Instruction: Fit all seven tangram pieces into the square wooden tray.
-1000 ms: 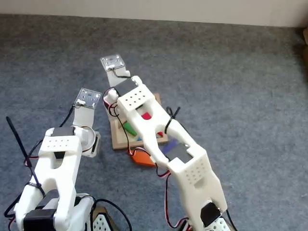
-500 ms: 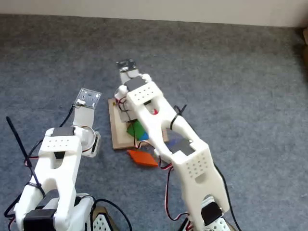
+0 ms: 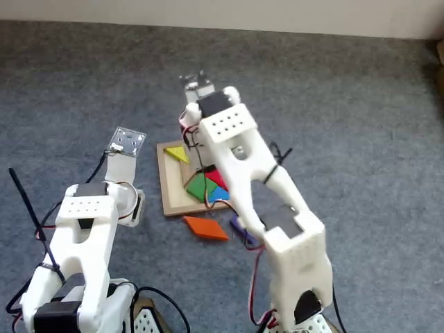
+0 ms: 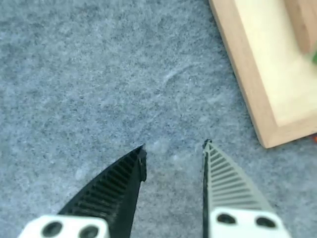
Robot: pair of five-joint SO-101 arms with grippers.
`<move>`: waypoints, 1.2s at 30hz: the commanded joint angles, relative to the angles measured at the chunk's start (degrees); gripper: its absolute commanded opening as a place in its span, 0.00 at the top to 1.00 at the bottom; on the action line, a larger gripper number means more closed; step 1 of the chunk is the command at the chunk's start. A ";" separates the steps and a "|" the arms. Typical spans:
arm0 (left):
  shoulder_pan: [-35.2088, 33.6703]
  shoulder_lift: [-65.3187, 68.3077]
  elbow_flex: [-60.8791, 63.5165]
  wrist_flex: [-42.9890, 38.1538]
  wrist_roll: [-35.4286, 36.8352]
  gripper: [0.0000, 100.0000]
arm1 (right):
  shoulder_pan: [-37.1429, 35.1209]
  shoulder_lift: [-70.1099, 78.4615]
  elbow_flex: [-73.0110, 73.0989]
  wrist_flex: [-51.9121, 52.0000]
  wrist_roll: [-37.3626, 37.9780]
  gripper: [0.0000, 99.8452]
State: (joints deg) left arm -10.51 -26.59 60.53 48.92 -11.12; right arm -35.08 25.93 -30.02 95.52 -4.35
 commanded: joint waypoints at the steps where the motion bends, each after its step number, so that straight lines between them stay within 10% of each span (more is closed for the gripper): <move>1: -2.33 -1.98 -0.57 -1.05 0.18 0.81 | 0.92 -12.62 1.71 5.32 5.63 1.00; 10: -9.01 -1.63 -2.33 -3.16 5.71 0.81 | 0.57 -31.34 25.27 2.07 18.46 1.00; 21: -9.19 -1.63 -2.33 -3.16 5.80 0.81 | -5.14 -51.82 67.12 -28.35 28.92 0.97; 28: -13.85 -1.63 -3.91 -3.16 9.58 0.81 | -9.19 -42.42 64.13 -28.79 28.92 0.66; 36: -14.90 -1.63 -3.91 -3.16 10.29 0.81 | -16.04 -27.82 55.43 -28.79 28.92 0.68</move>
State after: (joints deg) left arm -24.57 -26.59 60.53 46.55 -1.27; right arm -48.18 -6.33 31.52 67.47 23.87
